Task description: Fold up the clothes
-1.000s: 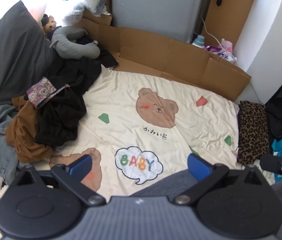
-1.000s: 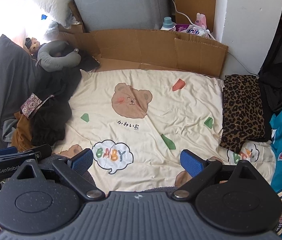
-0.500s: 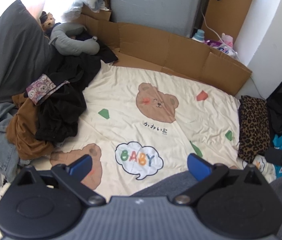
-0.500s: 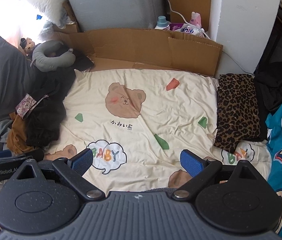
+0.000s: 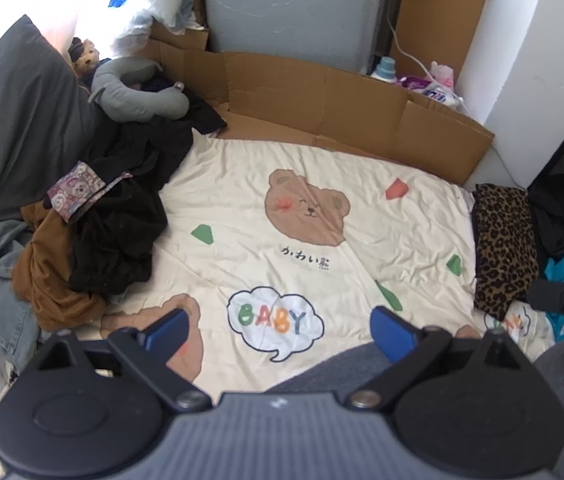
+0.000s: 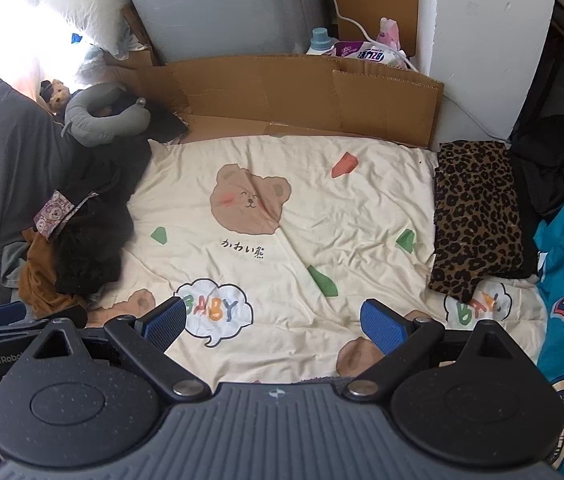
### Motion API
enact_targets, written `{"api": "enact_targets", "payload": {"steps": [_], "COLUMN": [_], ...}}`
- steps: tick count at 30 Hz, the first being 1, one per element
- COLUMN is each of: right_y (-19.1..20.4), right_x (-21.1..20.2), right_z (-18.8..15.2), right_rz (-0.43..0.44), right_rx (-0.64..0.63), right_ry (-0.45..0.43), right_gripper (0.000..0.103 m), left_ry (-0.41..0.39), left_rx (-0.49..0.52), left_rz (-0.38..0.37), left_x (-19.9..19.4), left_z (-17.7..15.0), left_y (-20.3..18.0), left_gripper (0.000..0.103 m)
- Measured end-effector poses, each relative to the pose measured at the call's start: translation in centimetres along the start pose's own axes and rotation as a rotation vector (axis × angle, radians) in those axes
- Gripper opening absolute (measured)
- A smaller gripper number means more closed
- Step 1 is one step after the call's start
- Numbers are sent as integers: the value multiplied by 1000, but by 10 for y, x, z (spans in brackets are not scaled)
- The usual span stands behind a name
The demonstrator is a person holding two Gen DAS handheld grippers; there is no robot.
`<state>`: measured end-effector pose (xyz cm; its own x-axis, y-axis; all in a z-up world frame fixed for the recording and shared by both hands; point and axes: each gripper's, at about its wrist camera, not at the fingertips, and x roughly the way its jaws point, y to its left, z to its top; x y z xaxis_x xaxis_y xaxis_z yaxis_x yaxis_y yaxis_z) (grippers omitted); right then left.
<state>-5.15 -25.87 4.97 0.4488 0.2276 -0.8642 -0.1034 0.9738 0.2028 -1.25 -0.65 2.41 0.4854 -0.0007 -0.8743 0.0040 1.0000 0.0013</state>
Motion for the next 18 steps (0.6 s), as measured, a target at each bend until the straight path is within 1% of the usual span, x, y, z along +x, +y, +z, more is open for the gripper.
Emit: {"api": "enact_targets", "payload": {"steps": [18], "right_y": [-3], "right_x": [-1], "right_z": [0], "right_rz": [0], "right_rx": [5], "right_ry": [-9], "right_gripper": [97], "left_ry": [22], "left_rx": [-23], "left_rz": [-7], "left_x": [5], "left_z": [2], "left_y": [5], "left_gripper": [98]}}
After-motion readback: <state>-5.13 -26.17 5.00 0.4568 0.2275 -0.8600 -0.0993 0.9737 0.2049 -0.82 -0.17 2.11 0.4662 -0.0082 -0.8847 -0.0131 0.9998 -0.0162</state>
